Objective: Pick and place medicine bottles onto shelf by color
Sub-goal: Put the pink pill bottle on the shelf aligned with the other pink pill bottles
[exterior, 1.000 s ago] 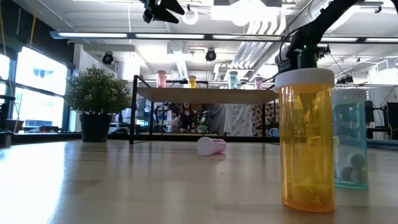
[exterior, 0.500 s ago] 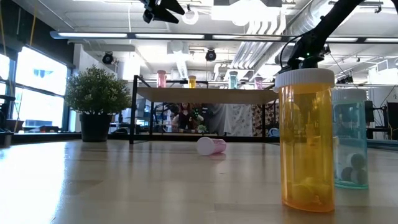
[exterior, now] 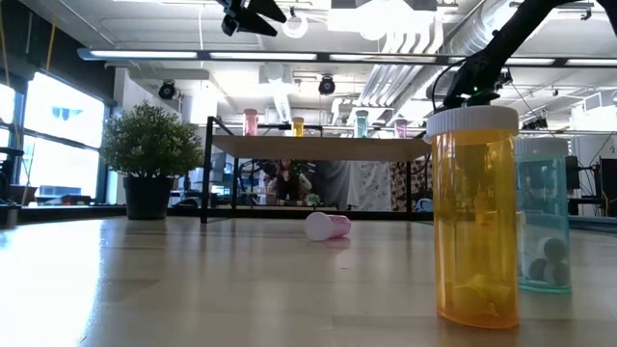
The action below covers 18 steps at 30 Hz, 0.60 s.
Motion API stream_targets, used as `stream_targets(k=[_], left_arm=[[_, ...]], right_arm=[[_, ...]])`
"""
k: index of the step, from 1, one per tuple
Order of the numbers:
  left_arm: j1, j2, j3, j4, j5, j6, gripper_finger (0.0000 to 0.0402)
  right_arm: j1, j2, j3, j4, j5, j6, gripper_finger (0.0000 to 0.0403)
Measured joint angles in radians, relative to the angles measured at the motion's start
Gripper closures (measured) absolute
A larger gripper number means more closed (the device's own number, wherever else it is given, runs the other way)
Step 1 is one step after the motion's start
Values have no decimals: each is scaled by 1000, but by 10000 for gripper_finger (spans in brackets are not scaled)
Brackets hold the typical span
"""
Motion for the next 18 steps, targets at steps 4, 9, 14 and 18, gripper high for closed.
stream_targets(k=[4, 9, 14, 18], left_arm=[[0, 0, 0, 0, 0, 1, 149], [0, 0, 0, 0, -1, 1, 149], [0, 0, 0, 0, -3, 2, 149], [0, 0, 0, 0, -3, 3, 149]], right_arm=[[9, 0, 0, -3, 34, 13, 208], [14, 0, 0, -7, 50, 26, 209], [15, 0, 0, -1, 50, 42, 231], [15, 0, 0, -4, 35, 42, 262]])
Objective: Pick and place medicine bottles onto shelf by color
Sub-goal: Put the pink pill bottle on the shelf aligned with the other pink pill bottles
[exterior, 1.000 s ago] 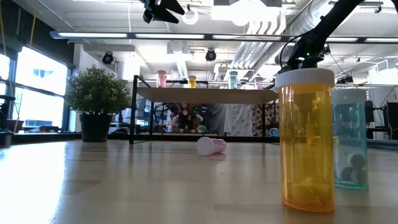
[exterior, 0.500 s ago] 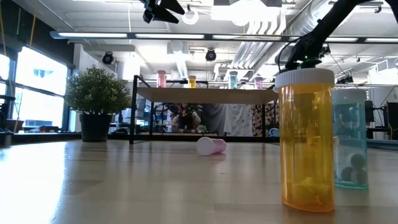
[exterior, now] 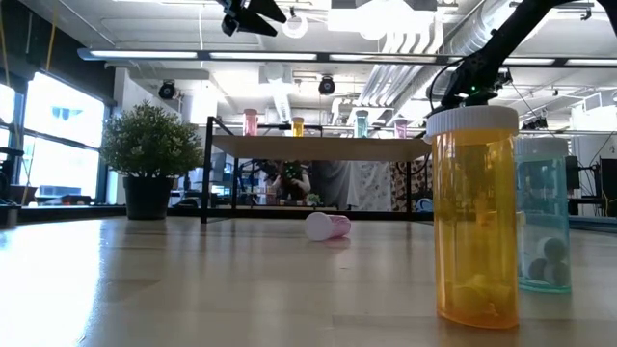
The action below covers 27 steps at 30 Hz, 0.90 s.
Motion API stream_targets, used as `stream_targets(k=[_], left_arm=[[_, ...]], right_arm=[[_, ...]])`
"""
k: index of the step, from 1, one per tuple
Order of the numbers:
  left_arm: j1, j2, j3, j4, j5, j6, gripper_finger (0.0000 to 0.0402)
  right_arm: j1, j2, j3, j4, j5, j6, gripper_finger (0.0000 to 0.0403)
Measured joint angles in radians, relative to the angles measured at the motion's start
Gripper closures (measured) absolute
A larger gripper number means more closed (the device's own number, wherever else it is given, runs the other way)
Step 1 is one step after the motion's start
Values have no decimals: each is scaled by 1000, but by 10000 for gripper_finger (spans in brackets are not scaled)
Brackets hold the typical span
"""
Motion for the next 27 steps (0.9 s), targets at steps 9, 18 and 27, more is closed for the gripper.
stream_targets(k=[9, 18, 27], left_arm=[[0, 0, 0, 6, 0, 0, 149], [0, 0, 0, 7, 0, 0, 149], [0, 0, 0, 7, 0, 0, 149]], right_arm=[[0, 0, 0, -12, 1, 0, 292], [0, -6, 0, -27, 18, 0, 293], [0, -104, 1, -61, 5, 18, 294]])
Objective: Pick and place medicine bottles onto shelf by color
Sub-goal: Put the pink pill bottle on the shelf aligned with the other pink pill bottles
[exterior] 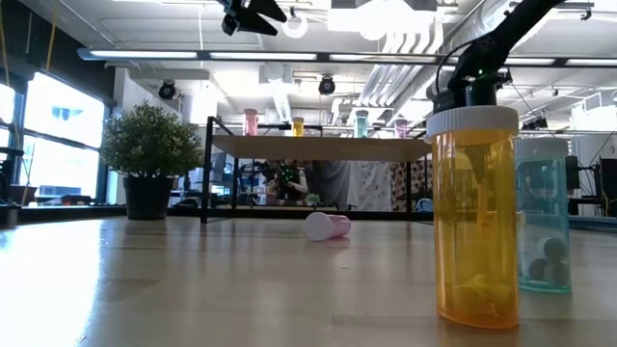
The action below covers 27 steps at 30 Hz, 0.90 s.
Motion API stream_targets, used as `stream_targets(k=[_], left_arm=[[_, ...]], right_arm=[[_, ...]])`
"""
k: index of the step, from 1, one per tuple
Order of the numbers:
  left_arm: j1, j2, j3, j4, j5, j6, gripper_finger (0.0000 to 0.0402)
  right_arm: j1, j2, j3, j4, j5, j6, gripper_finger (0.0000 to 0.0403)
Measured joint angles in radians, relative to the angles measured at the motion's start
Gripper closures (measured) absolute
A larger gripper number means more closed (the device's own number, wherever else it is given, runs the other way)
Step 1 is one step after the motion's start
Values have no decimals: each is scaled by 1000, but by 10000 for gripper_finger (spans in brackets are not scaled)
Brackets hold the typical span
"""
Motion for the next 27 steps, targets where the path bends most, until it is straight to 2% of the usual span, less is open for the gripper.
stream_targets(k=[5, 11, 15, 27], left_arm=[[0, 0, 0, 0, 0, 0, 149], [0, 0, 0, 0, 0, 0, 149], [0, 0, 0, 0, 0, 0, 149], [0, 0, 0, -1, 2, 0, 149]], right_arm=[[4, -52, 34, 1, -40, 43, 294], [21, -81, 117, -47, -30, 89, 294], [39, -85, 192, -110, 5, 112, 294], [116, -85, 445, -303, 15, 185, 294]])
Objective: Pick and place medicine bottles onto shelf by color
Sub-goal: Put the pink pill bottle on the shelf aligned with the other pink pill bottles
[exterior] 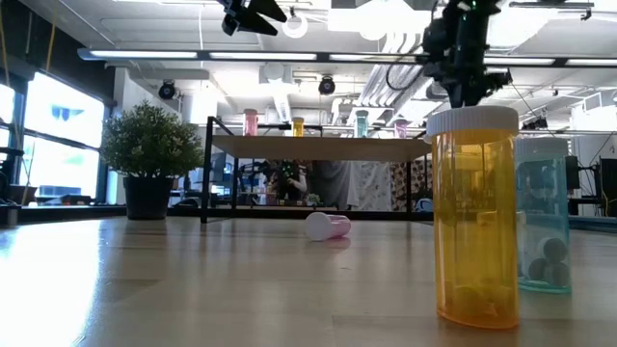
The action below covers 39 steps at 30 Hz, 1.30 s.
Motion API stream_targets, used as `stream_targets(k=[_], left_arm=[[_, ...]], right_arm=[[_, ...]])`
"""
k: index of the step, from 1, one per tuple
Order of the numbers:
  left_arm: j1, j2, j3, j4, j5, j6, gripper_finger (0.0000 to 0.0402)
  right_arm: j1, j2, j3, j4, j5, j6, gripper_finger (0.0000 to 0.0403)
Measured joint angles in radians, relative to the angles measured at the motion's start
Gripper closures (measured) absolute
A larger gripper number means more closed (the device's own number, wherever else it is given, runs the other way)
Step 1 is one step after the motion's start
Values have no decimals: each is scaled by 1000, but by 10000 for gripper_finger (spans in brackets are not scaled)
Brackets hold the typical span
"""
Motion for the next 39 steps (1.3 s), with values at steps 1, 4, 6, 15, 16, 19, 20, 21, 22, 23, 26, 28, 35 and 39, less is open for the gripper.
stream_targets(k=[1, 4, 6, 15, 16, 19, 20, 21, 22, 23, 26, 28, 35, 39], left_arm=[[0, 0, 0, 0, 3, 0, 149], [0, 0, 0, 0, 21, 0, 149], [0, 0, 0, -1, 32, 4, 149], [-38, 0, 0, -1, 77, 26, 149], [-48, 0, 0, -1, 78, 26, 149], [-82, 0, 0, -3, 80, 27, 149], [-94, 0, 0, -3, 80, 27, 149], [-107, 3, 0, -3, 80, 27, 149], [-121, 6, 0, -3, 80, 26, 149], [-134, 11, 0, -4, 79, 21, 149], [-171, 25, 0, -6, 80, -11, 149], [-201, 41, 0, -5, 79, -27, 149], [-310, 111, 0, 39, 76, -104, 149], [-369, 163, 0, 103, 64, -155, 149]], right_arm=[[9, 0, 24, -13, 3, 5, 294], [41, 0, 98, -57, 28, 28, 294], [66, 0, 146, -86, 33, 42, 294], [221, 0, 322, -159, 25, 115, 294], [243, 0, 334, -160, 20, 125, 294], [313, 0, 364, -158, 4, 140, 294], [337, 0, 369, -159, 2, 144, 294], [361, 0, 370, -159, 2, 156, 294], [385, 0, 371, -158, -1, 163, 294], [409, 0, 371, -159, -5, 165, 294], [476, 0, 371, -157, -22, 166, 294], [519, 0, 371, -149, -25, 165, 294], [648, 0, 371, -128, -65, 122, 294], [710, 0, 371, -100, -103, 93, 294]])
